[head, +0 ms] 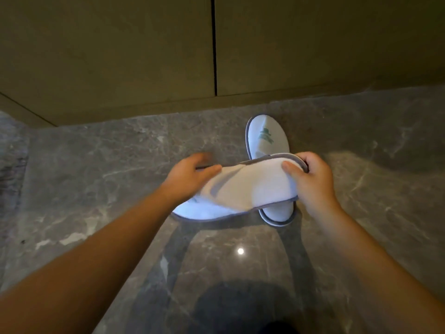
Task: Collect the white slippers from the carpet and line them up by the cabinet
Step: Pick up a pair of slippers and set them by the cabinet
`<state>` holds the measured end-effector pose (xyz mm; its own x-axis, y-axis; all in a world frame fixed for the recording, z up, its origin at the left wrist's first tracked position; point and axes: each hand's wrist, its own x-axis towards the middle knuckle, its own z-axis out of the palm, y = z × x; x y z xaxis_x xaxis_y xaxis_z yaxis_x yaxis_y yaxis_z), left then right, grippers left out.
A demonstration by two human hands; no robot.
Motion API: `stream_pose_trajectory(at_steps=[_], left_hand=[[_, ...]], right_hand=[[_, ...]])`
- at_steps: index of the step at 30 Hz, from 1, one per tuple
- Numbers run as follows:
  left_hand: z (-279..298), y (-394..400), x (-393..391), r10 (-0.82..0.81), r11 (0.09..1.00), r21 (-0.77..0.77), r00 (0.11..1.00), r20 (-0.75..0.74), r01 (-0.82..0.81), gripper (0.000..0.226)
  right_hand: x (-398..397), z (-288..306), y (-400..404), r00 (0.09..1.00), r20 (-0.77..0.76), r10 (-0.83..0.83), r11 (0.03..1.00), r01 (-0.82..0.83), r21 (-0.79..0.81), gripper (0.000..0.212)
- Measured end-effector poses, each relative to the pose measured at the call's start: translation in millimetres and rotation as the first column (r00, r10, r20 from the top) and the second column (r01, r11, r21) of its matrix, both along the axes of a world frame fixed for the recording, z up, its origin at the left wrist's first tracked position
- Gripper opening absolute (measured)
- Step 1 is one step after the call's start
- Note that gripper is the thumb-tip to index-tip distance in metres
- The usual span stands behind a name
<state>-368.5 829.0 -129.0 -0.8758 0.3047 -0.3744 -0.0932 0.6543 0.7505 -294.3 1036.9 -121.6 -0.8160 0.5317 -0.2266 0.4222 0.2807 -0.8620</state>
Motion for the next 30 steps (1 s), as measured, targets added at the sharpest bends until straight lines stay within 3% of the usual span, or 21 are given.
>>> stream_pose_trajectory(at_steps=[3,5,8,12,17,19,21,24,30], left_hand=[[4,-4,5,0.110,0.994,0.028,0.990,-0.091,-0.108,0.057],[7,-8,10,0.170,0.985,0.001,0.982,-0.079,-0.171,0.069],[8,-10,20,0.268,0.962,0.034,0.959,0.091,-0.272,0.081],[3,-11,34,0.319,0.860,0.294,0.890,0.326,-0.416,0.071],[-11,-28,33,0.459,0.712,0.329,0.766,0.451,-0.621,0.062],[-21,-42,31,0.459,0.739,0.291,0.771,0.442,-0.607,0.069],[-33,-55,31,0.458,0.782,0.234,0.787,0.413,-0.578,0.070],[-54,-67,27,0.502,0.802,0.140,0.783,0.367,-0.580,0.067],[-87,-61,17,0.536,0.836,-0.033,0.800,0.269,-0.548,0.063]], right_hand=[[9,-5,-10,0.984,0.019,-0.175,0.981,0.176,-0.087,0.013],[13,-7,-21,0.979,0.054,-0.194,0.966,0.201,-0.164,0.017],[15,-10,-46,0.973,0.119,-0.200,0.898,0.230,-0.375,0.028],[14,-11,-78,0.982,0.185,-0.033,0.833,0.129,-0.538,0.034],[15,-16,-89,0.970,0.198,0.144,0.898,-0.044,-0.439,0.033],[17,-23,-85,0.966,0.202,0.161,0.949,-0.095,-0.301,0.036],[22,-31,-73,0.974,0.205,0.100,0.995,-0.092,-0.046,0.042],[25,-46,-52,0.955,0.292,0.041,0.958,-0.120,0.259,0.053],[32,-77,-33,0.840,0.538,0.068,0.864,-0.319,0.389,0.070]])
